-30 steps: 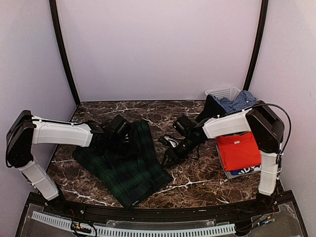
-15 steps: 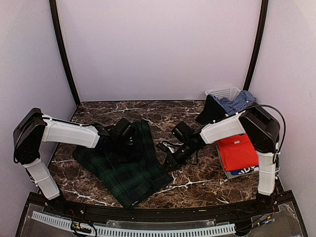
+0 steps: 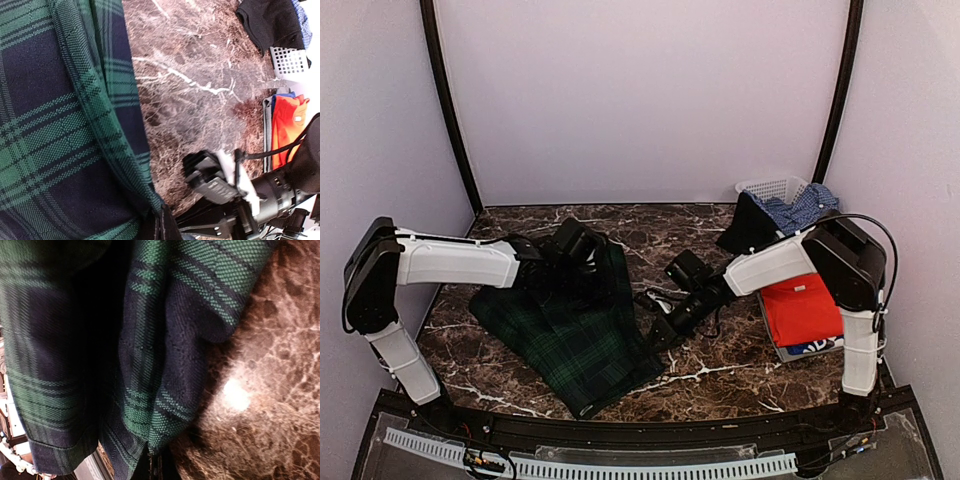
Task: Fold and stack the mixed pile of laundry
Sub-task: Adjust the rectangle-folded skirt at the center of the board.
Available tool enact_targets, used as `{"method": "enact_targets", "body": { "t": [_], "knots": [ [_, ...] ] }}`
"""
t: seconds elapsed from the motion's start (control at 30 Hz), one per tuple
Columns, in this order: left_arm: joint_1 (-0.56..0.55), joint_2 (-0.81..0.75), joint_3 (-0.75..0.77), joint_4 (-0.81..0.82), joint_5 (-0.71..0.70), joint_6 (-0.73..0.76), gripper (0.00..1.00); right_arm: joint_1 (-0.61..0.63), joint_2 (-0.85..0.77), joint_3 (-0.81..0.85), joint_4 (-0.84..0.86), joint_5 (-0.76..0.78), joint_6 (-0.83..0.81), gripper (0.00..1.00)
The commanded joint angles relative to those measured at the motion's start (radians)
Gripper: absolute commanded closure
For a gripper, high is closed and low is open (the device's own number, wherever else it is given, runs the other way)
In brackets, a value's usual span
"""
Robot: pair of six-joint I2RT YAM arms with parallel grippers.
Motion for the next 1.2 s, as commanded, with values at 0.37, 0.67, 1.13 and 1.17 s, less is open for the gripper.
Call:
{"method": "enact_targets", "body": {
  "t": [0.37,0.67,1.13,1.17],
  "knots": [
    [-0.003,0.107,0.093,0.127,0.049,0.042,1.00,0.023,-0.010,-0.039,0.060,-0.045,0.031,1.00],
    [-0.001,0.047,0.041,0.106,0.045,0.104,0.79,0.007,-0.069,-0.074,0.085,-0.069,0.067,0.78],
    [-0.012,-0.088,-0.016,-0.074,0.035,0.101,0.57,-0.035,-0.125,-0.108,0.134,-0.104,0.143,0.68],
    [-0.016,-0.088,-0.021,-0.079,0.038,0.094,0.58,-0.037,-0.118,-0.111,0.133,-0.101,0.145,0.68]
  ]
}}
